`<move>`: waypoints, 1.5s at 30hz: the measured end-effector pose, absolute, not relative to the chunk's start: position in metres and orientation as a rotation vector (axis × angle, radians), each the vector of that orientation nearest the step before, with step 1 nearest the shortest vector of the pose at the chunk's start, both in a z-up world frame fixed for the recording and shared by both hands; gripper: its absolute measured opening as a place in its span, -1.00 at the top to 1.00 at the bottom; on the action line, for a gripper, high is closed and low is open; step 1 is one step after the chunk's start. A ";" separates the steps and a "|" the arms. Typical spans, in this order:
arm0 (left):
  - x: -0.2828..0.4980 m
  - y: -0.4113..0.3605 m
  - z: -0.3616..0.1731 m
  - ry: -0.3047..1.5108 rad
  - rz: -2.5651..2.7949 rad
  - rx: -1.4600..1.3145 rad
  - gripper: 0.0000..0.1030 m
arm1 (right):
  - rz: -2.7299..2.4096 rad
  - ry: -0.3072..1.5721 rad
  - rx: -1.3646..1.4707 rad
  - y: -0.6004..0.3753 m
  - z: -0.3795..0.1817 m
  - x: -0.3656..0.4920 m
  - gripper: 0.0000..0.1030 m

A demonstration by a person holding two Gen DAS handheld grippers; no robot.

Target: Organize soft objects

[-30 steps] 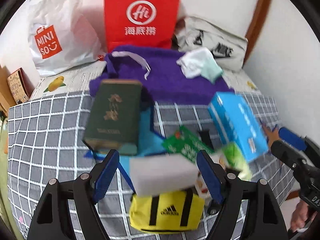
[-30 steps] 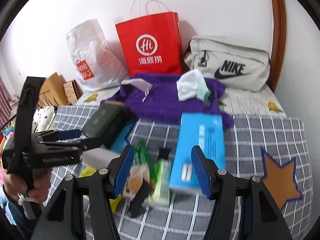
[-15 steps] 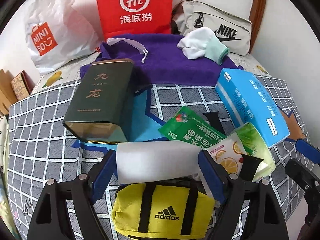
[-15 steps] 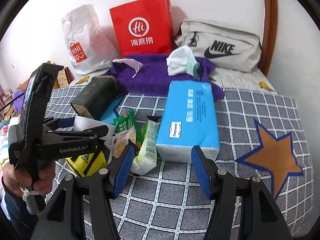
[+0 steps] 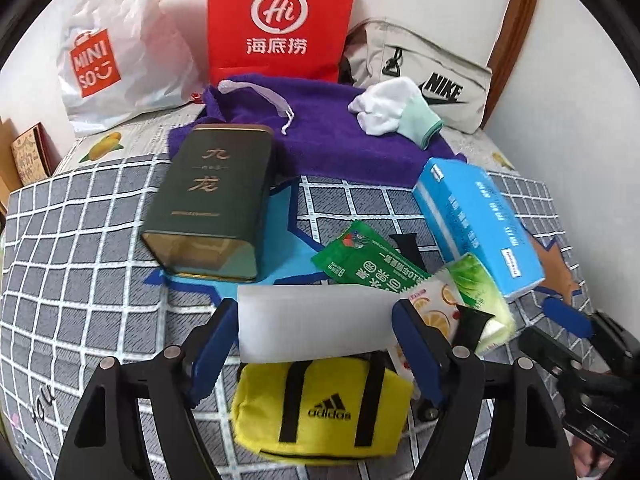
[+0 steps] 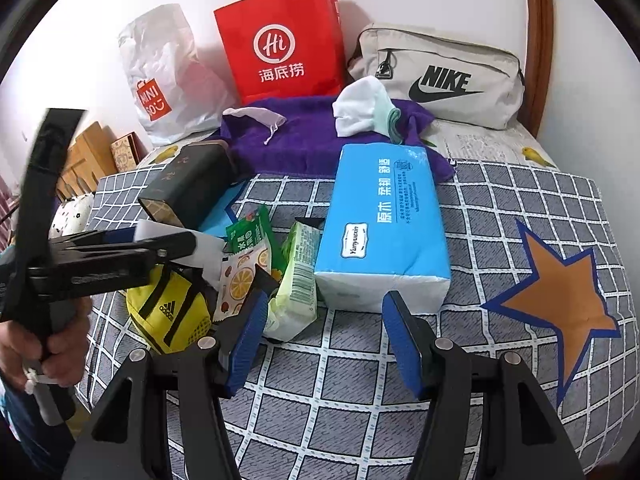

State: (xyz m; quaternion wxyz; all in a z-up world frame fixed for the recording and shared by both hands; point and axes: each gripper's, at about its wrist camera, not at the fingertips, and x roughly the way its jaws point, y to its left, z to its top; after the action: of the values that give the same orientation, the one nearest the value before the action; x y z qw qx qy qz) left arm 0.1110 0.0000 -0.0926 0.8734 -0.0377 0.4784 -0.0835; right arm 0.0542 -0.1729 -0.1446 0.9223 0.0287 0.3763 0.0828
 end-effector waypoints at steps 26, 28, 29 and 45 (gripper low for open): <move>0.090 0.039 -0.076 0.926 -0.177 -0.187 -0.49 | 0.308 0.862 0.028 -0.112 -0.192 0.056 0.30; 0.091 0.039 -0.079 0.937 -0.183 -0.191 -0.49 | 0.314 0.878 0.006 -0.107 -0.199 0.060 0.68; 0.091 0.039 -0.080 0.941 -0.180 -0.188 -0.49 | 0.319 0.879 -0.004 -0.107 -0.200 0.059 0.68; 0.086 0.034 -0.081 0.947 -0.189 -0.210 -0.49 | 0.311 0.858 0.043 -0.150 -0.190 0.025 0.92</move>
State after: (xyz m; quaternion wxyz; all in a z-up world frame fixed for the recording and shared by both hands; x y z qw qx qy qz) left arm 0.0858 0.0340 -0.0815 0.8803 -0.1007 0.4546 -0.0905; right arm 0.0252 -0.1500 -0.1901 0.8975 0.0210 0.4143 0.1499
